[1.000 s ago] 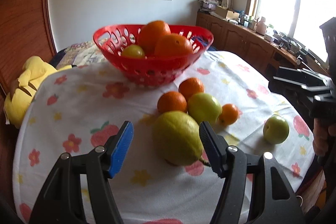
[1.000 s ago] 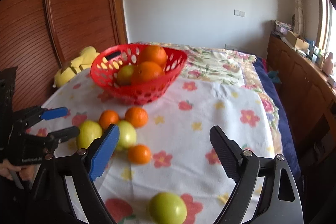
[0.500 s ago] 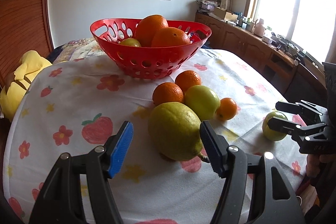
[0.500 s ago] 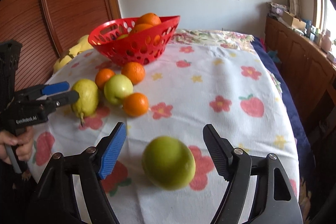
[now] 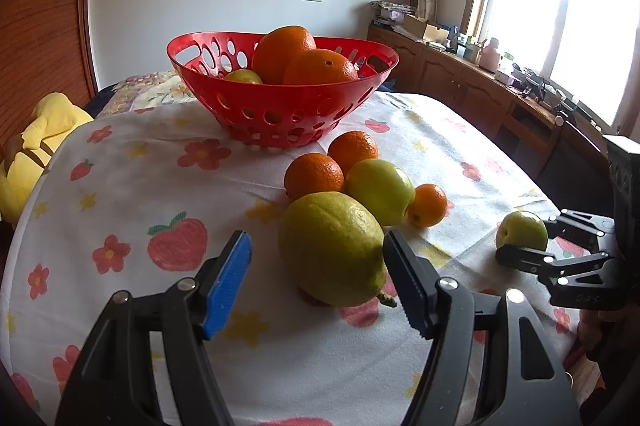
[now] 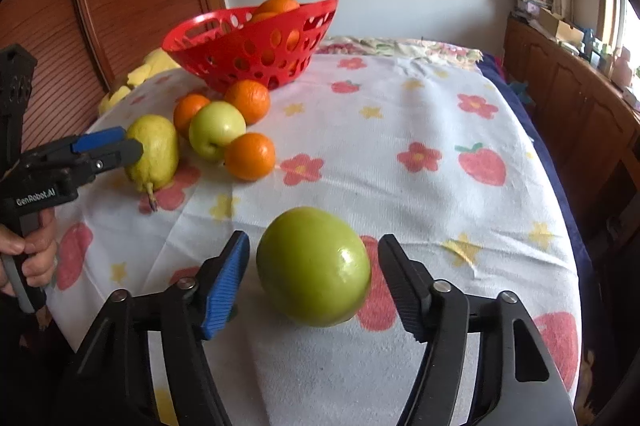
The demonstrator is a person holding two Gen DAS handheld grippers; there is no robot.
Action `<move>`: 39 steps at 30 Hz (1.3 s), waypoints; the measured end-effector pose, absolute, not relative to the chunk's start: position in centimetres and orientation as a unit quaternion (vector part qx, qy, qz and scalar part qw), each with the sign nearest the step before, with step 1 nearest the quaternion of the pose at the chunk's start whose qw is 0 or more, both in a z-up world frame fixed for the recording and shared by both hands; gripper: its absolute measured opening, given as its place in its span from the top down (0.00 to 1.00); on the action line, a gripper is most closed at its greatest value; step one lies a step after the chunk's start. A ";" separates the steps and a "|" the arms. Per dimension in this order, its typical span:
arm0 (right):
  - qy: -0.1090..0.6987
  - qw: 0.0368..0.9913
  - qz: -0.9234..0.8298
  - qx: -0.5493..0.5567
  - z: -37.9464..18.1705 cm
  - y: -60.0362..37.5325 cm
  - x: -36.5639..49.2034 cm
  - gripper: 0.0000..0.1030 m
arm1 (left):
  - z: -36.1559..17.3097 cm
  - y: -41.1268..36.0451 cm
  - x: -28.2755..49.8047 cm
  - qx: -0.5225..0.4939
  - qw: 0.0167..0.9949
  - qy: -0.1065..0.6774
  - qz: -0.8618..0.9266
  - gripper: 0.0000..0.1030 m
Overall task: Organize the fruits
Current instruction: 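Close the right tool on the green apple while the left tool grasps the large yellow lemon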
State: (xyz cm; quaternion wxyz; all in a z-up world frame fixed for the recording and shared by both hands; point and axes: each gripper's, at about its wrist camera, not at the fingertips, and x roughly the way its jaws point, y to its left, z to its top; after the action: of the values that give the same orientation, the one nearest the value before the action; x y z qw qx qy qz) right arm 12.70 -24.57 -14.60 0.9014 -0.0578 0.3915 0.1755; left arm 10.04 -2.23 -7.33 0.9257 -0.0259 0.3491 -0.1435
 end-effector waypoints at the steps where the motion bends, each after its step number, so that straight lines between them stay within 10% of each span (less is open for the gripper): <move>1: 0.397 0.899 0.175 -0.060 -14.8 -24.5 12.8 0.45 | -7.3 -2.2 10.0 -0.026 0.926 0.349 -0.144 0.33; 39: 0.382 0.902 0.192 -0.059 -15.1 -21.7 13.4 0.47 | -7.7 -3.7 12.3 -0.016 0.907 0.396 -0.142 0.33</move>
State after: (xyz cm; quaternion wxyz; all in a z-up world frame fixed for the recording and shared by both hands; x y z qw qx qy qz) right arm 13.37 -21.71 -15.06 0.9020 -0.0587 0.3820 0.1922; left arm 12.29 -3.72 -7.72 0.9072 -0.0156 0.3958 -0.1417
